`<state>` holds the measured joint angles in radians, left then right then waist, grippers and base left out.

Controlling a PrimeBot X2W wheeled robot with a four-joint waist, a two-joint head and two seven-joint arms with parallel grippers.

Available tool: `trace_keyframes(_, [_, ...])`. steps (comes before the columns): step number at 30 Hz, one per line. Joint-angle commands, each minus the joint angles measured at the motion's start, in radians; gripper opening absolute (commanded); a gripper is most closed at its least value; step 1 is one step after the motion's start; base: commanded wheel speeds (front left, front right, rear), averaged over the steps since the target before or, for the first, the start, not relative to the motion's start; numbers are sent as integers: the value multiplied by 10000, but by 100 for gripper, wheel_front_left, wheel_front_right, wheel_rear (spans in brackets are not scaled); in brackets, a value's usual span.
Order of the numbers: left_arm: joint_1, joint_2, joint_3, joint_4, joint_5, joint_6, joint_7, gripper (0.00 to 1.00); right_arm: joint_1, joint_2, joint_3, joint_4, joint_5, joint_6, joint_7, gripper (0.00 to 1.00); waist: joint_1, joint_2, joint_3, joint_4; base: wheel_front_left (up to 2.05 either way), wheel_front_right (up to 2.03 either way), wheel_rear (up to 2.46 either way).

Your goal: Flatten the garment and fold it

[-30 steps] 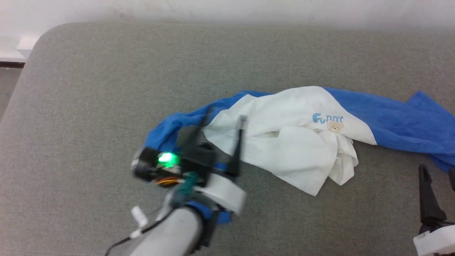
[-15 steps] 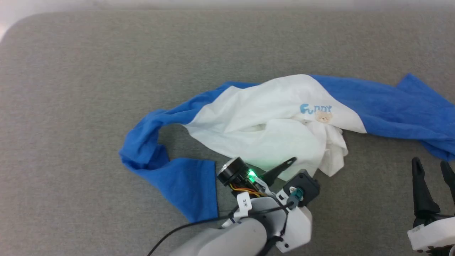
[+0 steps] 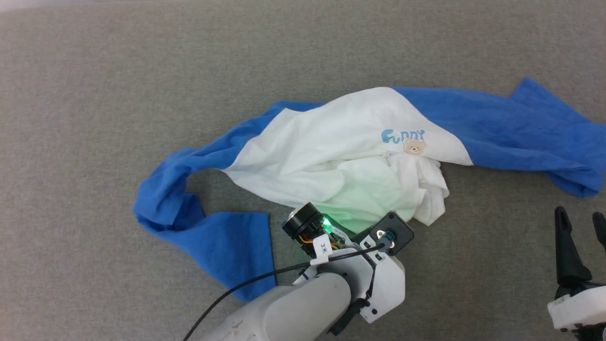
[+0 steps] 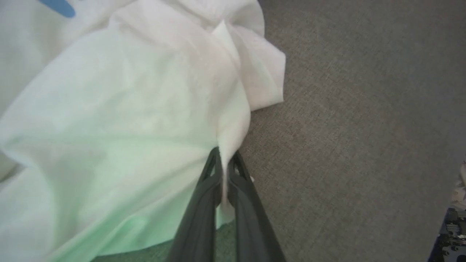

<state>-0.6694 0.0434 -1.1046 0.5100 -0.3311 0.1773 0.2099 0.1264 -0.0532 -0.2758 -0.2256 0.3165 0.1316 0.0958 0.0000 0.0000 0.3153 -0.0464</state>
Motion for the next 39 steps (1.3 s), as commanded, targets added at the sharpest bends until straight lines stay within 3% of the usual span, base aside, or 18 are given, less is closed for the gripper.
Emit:
trace_keyframes(1, [-47, 70, -49, -67, -237, 49, -125, 0, -92, 25, -9, -16, 16, -9, -30, 100, 0, 0, -244, 322, 0, 0, 0])
trace_keyframes(4, [-33, 69, 177, -798, -833, 147, -529, 0, 13, 26, -15, -71, -29, -9, 2, 100, 0, 0, -486, 677, 0, 0, 0])
trace_keyframes(8, [395, 253, 449, -2513, -1838, -430, -649, 0, 176, 28, -8, -142, -9, -9, 49, 100, 0, 0, -794, 1121, 0, 0, 0])
trace_keyframes(11, [1098, 1191, 638, -4215, -2384, -367, -74, 0, 314, 28, 7, -181, 39, -9, 90, 100, 0, 0, -907, 1383, 0, 0, 0])
trace_keyframes(15, [2695, 2856, 832, -6222, -3216, 301, 1030, 0, 446, 28, 62, -208, 96, -9, 179, 100, 0, 0, -911, 1592, 0, 0, 0])
trace_keyframes(20, [4844, 4498, 193, -7153, -4431, 856, 2757, 0, 523, 29, 110, -245, 71, -9, 405, 100, 0, 0, -830, 1646, 0, 0, 0])
trace_keyframes(24, [5410, 4557, 424, -7257, -4452, 1138, 1993, 0, 575, 29, 19, -290, -7, -9, 519, 100, 0, 0, -784, 1704, 0, 0, 0])
trace_keyframes(25, [5357, 4456, 540, -7210, -4288, 1192, 1636, 29, 590, 29, 8, -299, -21, -9, 539, 100, 0, 0, -790, 1722, 0, 0, 0])
trace_keyframes(26, [5268, 4313, 658, -7147, -4121, 1214, 1249, 100, 600, 29, -1, -305, -26, -9, 555, 100, 0, 0, -811, 1738, 0, 0, 0])
trace_keyframes(31, [4757, 3534, 1197, -7117, -3946, 855, -241, 100, 654, 29, 91, -275, -79, -9, 657, 100, 0, 0, -1138, 1771, 0, 0, 0])
trace_keyframes(34, [4436, 3106, 2073, -7603, -3975, 783, -1575, 100, 684, 29, 122, -285, -110, -9, 664, 100, 0, 0, -1378, 1715, 0, 0, 0])
trace_keyframes(36, [4142, 3031, 2881, -7817, -3402, 1239, -2740, 100, 686, 29, 119, -285, -133, -9, 621, 100, 0, 0, -1523, 1622, 0, 0, 0])
trace_keyframes(39, [3753, 3223, 3785, -7937, -1886, 2265, -4216, 100, 705, 29, 55, -259, -152, -9, 495, 100, 0, 0, -1672, 1435, 0, 0, 0])
